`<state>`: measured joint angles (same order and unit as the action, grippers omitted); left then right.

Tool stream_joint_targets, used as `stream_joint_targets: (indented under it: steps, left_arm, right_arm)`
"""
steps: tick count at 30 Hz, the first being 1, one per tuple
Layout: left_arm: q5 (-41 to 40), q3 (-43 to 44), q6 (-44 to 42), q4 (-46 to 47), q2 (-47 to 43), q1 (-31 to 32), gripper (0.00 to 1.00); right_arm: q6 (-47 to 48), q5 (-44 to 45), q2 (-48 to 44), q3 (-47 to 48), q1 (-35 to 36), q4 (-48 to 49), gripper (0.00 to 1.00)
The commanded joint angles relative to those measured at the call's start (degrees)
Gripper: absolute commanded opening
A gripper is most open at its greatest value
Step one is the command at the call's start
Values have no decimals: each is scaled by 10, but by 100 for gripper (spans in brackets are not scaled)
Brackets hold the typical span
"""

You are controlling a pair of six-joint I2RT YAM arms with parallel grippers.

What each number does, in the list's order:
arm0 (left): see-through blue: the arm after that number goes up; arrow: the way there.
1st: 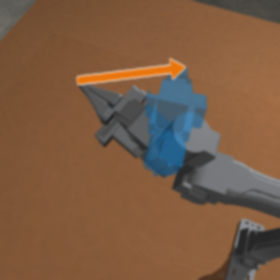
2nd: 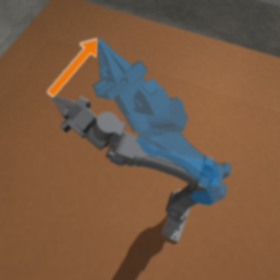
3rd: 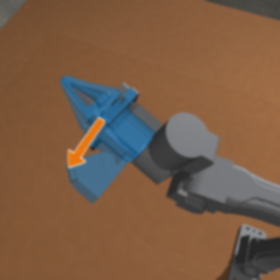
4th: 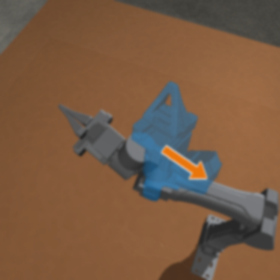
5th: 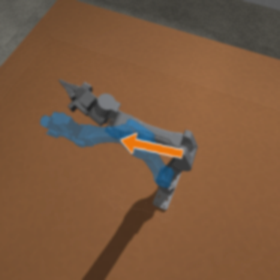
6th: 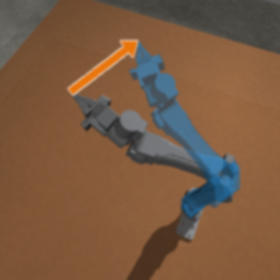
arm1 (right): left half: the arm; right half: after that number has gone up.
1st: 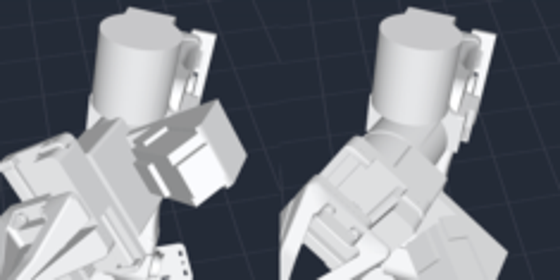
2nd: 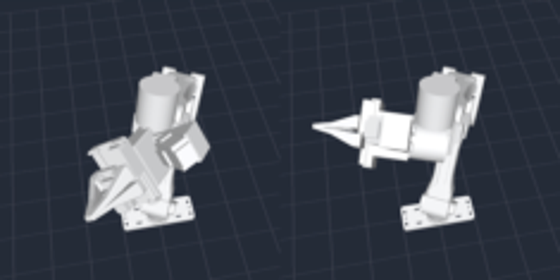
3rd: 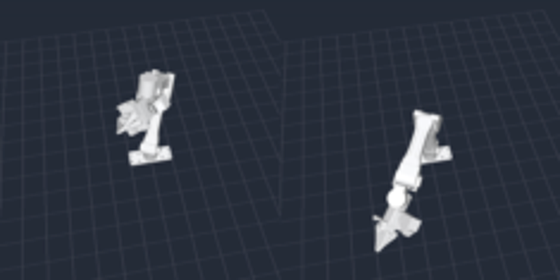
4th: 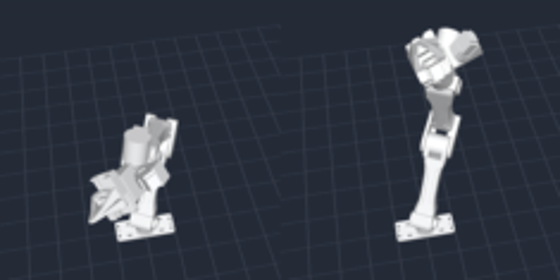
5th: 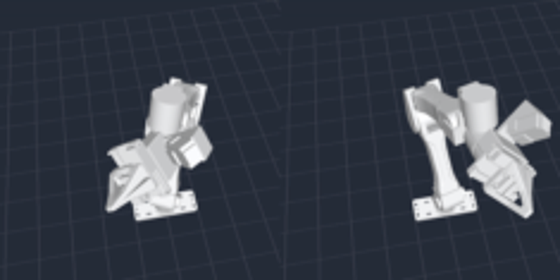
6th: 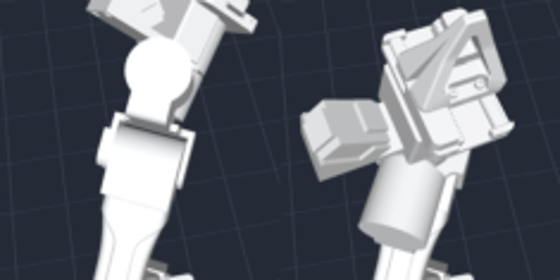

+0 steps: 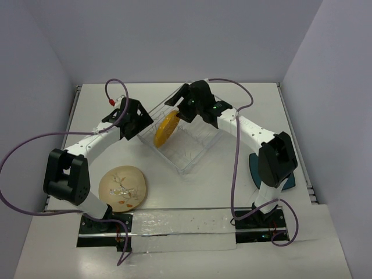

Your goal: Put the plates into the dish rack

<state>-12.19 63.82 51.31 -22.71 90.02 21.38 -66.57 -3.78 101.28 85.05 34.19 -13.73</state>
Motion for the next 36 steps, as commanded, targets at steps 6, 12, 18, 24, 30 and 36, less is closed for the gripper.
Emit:
stream_joint_targets:
  steps: [6,12,18,24,30,36]
  left_arm:
    - [-3,39,-9,11,-1,8,99]
    - [-6,41,-10,16,-4,8,99]
    - [-7,48,-11,13,0,8,99]
    - [-15,62,-19,5,-13,8,99]
    - [-52,78,-20,-35,-56,8,99]
    - [-116,63,7,-100,-135,7,99]
  right_arm:
    - [8,-2,-2,19,-17,24,84]
    - [57,-43,2,44,-19,23,84]
    - [90,-81,-1,40,-15,23,83]
    - [139,-125,-34,20,-7,22,83]
    - [187,-67,-134,-64,-5,17,86]
    - [264,13,-246,-122,-3,-18,94]
